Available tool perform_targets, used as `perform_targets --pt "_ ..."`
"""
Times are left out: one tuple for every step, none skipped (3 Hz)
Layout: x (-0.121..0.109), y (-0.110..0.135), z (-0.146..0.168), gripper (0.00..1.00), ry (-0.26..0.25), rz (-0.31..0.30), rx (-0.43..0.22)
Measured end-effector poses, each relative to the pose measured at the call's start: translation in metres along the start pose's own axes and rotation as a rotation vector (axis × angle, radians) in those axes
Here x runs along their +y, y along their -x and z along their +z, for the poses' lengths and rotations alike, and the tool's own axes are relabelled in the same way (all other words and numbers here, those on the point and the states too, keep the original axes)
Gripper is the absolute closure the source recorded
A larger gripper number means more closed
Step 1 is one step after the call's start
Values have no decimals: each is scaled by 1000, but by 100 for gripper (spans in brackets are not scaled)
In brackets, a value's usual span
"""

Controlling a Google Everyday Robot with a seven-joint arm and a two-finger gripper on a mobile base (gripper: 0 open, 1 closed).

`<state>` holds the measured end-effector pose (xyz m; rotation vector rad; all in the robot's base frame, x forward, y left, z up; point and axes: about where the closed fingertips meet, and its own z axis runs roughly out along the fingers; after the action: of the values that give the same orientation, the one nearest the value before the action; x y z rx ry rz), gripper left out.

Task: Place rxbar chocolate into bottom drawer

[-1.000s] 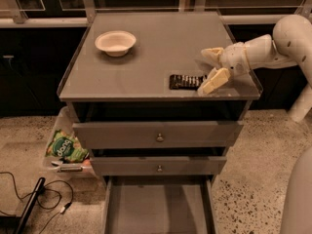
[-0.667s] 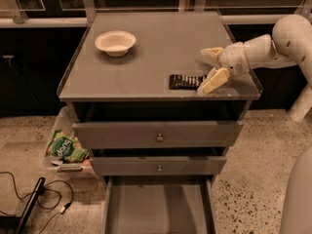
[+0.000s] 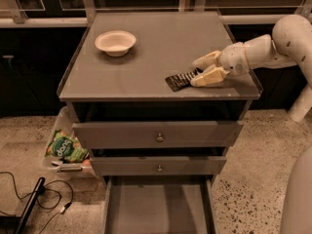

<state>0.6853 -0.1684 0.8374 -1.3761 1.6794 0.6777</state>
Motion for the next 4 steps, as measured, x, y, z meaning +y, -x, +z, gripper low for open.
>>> perform_targets --pt "0 0 0 65 0 0 0" --pt "0 0 0 88 0 0 0" --pt "0 0 0 100 0 0 0" --pt "5 1 3 100 12 -15 2"
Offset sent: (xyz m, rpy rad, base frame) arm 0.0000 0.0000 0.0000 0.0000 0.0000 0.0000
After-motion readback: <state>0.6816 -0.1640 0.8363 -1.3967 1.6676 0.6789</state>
